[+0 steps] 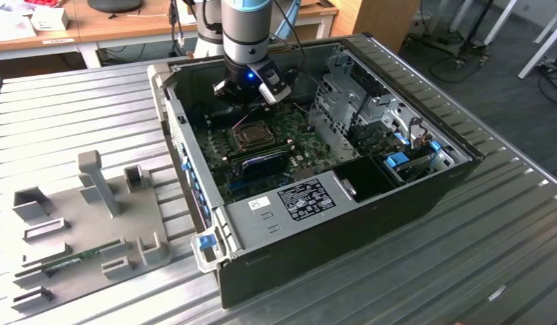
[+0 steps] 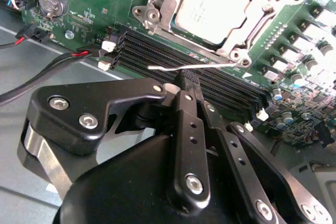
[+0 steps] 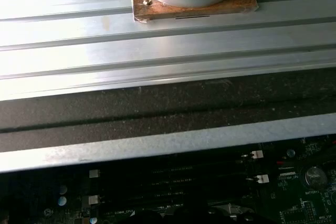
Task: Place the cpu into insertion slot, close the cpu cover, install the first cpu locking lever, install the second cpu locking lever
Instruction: 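Install the first cpu locking lever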
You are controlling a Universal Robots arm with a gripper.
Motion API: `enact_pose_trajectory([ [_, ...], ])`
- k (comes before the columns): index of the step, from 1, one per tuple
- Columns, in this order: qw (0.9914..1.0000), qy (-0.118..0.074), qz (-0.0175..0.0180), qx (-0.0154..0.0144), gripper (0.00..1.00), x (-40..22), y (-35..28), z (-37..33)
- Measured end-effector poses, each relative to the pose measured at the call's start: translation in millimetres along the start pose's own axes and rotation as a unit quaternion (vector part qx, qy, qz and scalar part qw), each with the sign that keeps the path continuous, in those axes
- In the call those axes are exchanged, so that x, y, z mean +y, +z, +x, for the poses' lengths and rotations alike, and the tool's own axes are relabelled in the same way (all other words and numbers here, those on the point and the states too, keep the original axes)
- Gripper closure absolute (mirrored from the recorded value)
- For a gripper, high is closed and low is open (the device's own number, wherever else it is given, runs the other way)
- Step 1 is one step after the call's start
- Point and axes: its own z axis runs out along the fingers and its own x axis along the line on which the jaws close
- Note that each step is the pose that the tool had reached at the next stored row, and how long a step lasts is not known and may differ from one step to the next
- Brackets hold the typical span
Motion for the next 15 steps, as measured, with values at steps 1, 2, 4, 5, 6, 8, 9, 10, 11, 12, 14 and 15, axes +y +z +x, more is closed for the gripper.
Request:
enact_pose_trajectory([
  [1, 1.00000, 0.000, -0.0001, 0.0000, 0.90, 0.0, 0.2, 0.0],
  [2, 1.00000, 0.000, -0.0001, 0.0000, 0.90, -0.1, 0.4, 0.0],
  [4, 1.00000, 0.000, 0.0000, 0.0000, 0.90, -0.1, 0.3, 0.0],
  [5, 1.00000, 0.000, 0.0000, 0.0000, 0.90, -0.6, 2.4, 0.2],
  [6, 1.00000, 0.000, 0.0000, 0.0000, 0.90, -1.0, 3.8, 0.3],
  [8, 1.00000, 0.000, 0.0001, 0.0000, 0.90, -1.0, 3.9, 0.3],
  [9, 1.00000, 0.000, 0.0005, -0.0001, 0.90, -1.0, 4.1, 0.2],
  [10, 1.00000, 0.000, 0.0008, -0.0001, 0.90, -1.1, 4.1, 0.3],
  [11, 1.00000, 0.000, 0.0008, -0.0001, 0.90, -1.1, 4.1, 0.3],
  [12, 1.00000, 0.000, 0.0009, -0.0001, 0.90, -1.1, 4.1, 0.3],
  [14, 1.00000, 0.000, 0.0013, -0.0001, 0.90, -1.1, 4.1, 0.3],
  [15, 1.00000, 0.000, 0.0013, -0.0001, 0.90, -1.1, 4.0, 0.3],
])
